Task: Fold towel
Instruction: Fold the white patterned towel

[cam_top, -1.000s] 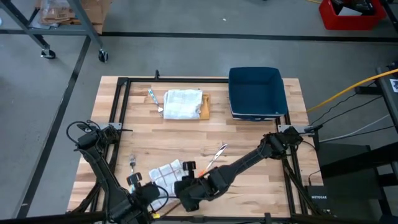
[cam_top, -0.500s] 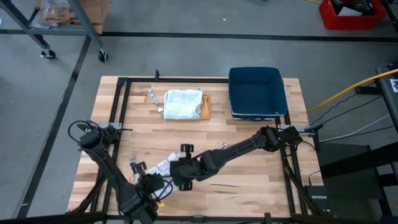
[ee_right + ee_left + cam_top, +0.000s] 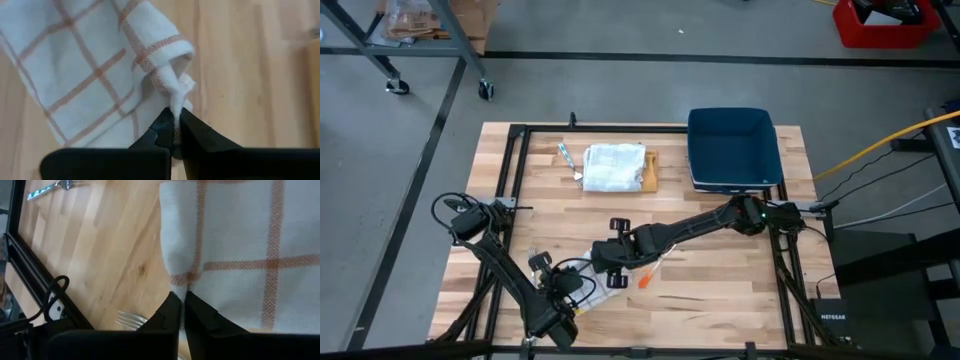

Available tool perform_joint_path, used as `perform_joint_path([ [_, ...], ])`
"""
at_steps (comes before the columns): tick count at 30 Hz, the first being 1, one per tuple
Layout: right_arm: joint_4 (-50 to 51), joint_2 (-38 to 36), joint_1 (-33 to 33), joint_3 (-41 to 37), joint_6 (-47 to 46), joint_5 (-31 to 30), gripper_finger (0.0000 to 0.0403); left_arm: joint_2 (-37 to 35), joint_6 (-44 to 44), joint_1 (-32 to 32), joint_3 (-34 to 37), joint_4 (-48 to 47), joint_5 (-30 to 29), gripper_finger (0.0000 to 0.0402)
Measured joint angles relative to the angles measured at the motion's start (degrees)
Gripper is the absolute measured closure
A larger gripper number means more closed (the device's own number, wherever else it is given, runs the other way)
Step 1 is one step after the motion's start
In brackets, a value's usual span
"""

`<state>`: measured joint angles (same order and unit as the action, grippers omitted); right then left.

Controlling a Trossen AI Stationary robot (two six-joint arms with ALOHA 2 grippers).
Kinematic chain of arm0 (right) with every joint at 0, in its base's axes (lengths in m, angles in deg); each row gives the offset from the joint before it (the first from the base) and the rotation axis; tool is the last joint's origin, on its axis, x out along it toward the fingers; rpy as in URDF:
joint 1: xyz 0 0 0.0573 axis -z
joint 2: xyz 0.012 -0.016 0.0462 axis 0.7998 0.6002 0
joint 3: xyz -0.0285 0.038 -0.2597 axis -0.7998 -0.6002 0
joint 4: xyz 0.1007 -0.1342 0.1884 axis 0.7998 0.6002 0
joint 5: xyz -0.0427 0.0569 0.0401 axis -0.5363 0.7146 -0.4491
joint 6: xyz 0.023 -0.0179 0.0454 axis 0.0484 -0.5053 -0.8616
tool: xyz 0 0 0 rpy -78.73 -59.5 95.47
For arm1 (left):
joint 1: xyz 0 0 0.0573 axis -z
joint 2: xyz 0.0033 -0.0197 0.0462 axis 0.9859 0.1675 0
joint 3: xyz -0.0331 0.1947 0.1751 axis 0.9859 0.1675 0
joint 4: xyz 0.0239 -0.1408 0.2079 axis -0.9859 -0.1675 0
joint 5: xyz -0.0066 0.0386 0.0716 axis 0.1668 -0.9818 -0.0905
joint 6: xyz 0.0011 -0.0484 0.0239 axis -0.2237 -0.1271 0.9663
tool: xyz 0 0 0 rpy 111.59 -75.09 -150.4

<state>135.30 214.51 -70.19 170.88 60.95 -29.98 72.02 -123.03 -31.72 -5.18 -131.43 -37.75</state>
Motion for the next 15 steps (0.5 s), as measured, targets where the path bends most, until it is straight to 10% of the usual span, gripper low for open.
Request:
perform_joint_path([
  [15, -7.1, 0.1, 0.3, -5.3, 2.9, -3.5, 0.0259, 0.0, 1.4, 0.0, 0.1, 0.1, 0.4, 0.0281],
])
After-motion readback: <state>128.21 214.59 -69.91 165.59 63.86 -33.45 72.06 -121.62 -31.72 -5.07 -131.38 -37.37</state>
